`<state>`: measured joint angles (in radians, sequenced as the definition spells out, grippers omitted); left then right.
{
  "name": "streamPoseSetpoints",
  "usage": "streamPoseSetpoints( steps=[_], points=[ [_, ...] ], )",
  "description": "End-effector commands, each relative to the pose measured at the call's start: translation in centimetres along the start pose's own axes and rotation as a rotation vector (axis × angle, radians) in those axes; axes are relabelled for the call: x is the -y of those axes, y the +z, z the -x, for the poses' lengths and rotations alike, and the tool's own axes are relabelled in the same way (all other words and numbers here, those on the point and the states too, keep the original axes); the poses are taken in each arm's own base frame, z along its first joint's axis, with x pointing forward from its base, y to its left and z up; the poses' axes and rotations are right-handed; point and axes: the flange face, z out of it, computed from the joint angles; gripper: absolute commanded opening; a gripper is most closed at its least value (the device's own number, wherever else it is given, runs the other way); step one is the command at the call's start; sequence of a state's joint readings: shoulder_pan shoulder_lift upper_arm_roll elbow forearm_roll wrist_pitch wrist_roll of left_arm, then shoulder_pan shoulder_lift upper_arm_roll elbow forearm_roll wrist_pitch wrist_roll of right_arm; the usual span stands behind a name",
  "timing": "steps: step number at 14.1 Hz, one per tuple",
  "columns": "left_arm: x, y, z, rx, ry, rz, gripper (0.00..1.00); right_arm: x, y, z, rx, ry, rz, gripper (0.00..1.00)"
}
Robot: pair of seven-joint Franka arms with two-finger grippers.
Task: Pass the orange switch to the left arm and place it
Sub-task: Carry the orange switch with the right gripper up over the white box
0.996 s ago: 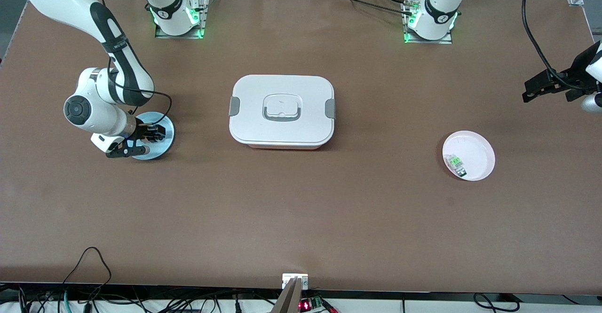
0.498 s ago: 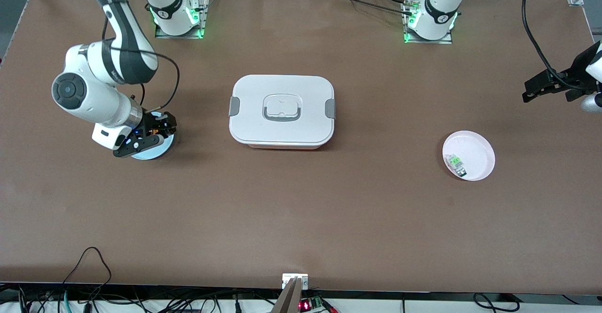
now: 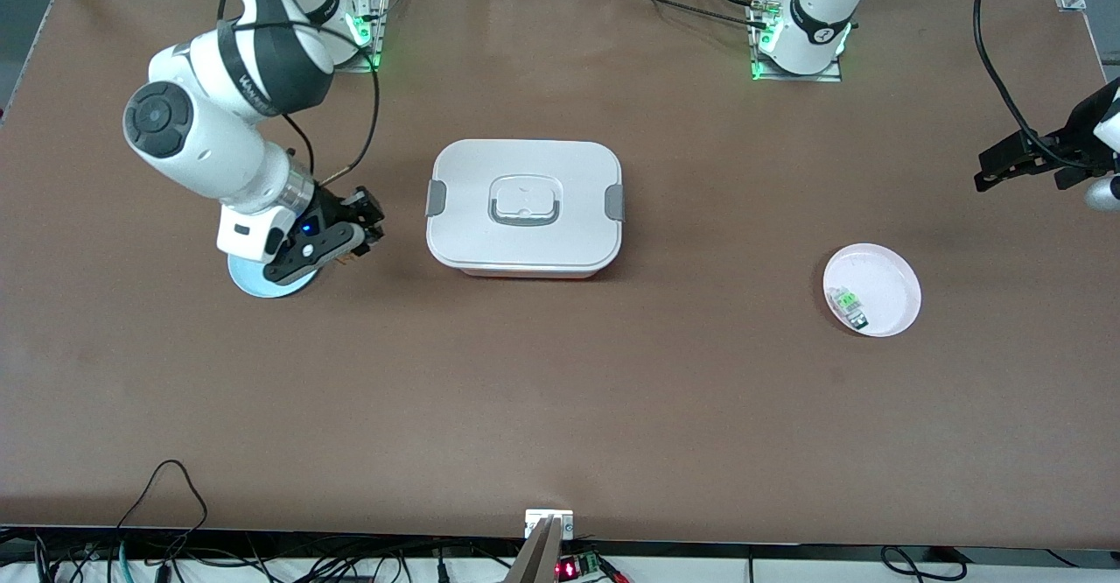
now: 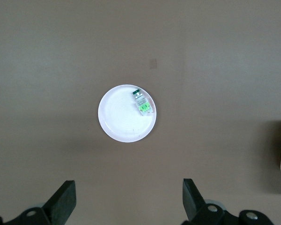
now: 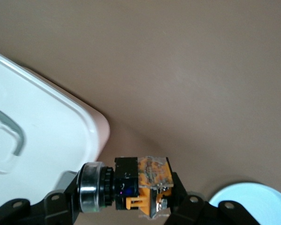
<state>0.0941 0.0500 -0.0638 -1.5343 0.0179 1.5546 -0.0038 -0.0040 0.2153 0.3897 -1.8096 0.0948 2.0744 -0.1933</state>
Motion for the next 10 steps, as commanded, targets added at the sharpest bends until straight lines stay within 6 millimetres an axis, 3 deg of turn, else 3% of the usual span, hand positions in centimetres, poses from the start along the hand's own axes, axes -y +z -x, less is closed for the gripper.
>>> streamPoseSetpoints(
  steps=[1, 3, 10],
  points=[
    [0.2, 1.1, -0.3, 0.024, 0.022, 0.014, 1.00, 4.0, -2.6, -2.3, -0.054, -0.070, -0.039, 0.09],
    [0.5, 1.1, -0.3, 0.022, 0.019, 0.014, 1.00, 7.6, -4.6, -3.6, -0.106, -0.103, -0.086, 0.09],
    [0.4, 0.8, -0.2, 0.013, 0.037, 0.012, 1.00, 18.3, -7.5, -6.4, -0.223, -0.180, -0.217, 0.07]
  ],
)
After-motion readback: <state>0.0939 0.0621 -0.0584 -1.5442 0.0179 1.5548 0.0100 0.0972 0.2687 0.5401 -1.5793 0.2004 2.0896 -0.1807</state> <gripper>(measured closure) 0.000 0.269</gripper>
